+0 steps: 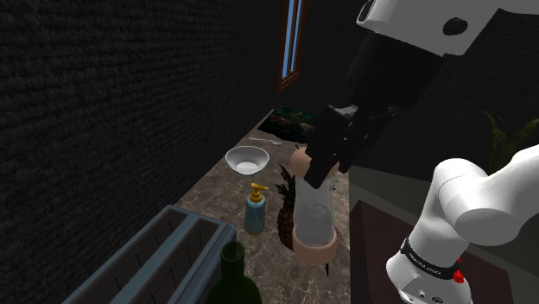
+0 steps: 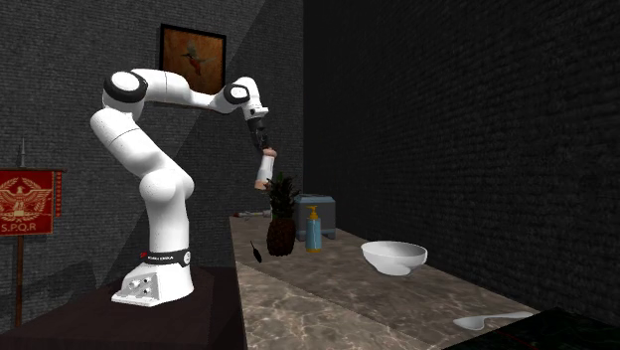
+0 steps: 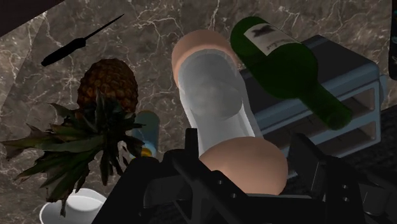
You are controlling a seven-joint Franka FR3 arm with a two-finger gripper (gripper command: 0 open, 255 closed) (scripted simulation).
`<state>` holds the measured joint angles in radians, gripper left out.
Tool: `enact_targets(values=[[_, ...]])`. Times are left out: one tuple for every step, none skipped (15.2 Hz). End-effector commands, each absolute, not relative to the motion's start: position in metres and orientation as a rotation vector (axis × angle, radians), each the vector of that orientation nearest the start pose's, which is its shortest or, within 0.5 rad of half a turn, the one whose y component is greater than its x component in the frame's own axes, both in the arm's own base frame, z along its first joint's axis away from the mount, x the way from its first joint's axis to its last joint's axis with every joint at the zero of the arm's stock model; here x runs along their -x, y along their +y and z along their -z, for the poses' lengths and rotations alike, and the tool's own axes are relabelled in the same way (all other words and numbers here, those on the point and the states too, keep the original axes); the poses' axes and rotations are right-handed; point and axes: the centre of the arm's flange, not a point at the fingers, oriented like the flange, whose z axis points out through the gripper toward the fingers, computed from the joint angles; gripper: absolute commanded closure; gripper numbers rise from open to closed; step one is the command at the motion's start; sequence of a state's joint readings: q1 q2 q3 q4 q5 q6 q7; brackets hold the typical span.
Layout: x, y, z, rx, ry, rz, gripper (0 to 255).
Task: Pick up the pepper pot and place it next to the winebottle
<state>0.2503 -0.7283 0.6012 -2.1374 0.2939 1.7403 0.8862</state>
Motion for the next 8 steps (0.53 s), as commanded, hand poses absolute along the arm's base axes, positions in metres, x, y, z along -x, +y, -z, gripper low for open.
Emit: enact_targets(values=[[-0.176,0.356,-0.621,3.010,0.199,0.344,255],[-0.176,0.356,-0.616,3.010,0.199,0.344,255],[-0.176,0.356,-0.611,3.010,0.199,0.344,255],[-0.176,0.356,-0.605,3.010,0.199,0.344,255],[-0.176,0.356,-0.600,3.010,0.199,0.344,255],[-0.176,0.356,-0.595,3.010,0.199,0.344,255],[-0.176,0.356,-0.590,3.010,0.199,0.344,255],[-0.176,0.356,-0.584,3.010,0.199,0.344,255]])
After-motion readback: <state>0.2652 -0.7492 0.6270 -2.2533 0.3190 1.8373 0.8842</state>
